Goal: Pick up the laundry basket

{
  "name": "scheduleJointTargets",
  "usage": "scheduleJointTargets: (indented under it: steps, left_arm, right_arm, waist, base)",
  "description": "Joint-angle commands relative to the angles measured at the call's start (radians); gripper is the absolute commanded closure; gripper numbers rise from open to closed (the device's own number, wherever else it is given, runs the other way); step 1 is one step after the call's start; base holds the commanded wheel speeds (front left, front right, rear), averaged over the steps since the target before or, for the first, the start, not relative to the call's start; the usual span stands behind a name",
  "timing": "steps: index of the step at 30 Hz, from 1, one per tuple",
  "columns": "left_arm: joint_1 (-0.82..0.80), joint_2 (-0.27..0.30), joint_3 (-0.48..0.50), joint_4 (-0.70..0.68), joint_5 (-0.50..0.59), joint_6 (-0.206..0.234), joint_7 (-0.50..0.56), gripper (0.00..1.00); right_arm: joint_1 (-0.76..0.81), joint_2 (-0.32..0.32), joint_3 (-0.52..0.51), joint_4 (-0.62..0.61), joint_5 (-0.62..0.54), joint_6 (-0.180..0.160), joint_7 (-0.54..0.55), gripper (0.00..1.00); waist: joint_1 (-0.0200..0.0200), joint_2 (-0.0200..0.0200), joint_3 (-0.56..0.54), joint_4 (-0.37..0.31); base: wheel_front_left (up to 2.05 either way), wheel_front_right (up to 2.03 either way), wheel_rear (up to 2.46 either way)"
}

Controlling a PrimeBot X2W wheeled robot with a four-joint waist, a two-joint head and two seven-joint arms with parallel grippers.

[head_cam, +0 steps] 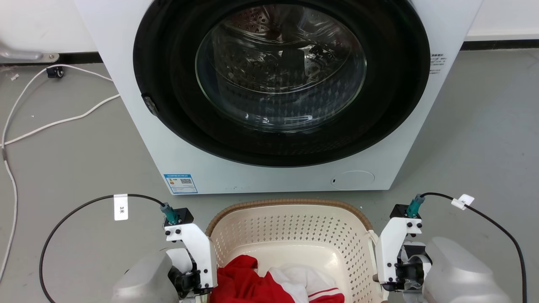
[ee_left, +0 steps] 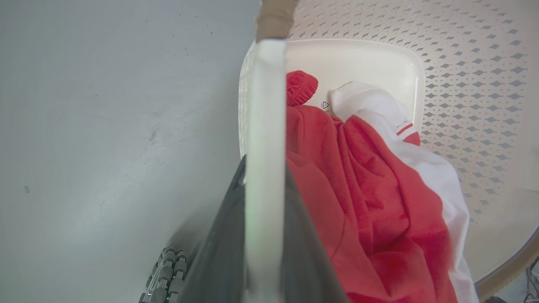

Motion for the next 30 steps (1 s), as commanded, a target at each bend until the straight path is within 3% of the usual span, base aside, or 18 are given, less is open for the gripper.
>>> scheduleJointTargets:
  steps: [1,30]
  left_arm:
    - [-0.021,-0.040,-0.003,-0.019,-0.012,-0.018,-0.008,1.00]
    - [-0.011,-0.038,-0.032,-0.013,-0.057,-0.019,-0.026,1.00]
  right_arm:
    - [-0.006,0.046,0.002,-0.013,0.013,0.014,0.005,1.00]
    - [-0.004,0.051,0.007,-0.002,0.037,0.014,0.014,1.00]
  waist:
    - [0.0000,0.0000,0.001,-0.001]
    - [0.0000,0.0000,0.000,-0.008]
  base:
    - [0.00,0.00,0.00]
    - [0.00,0.00,0.00]
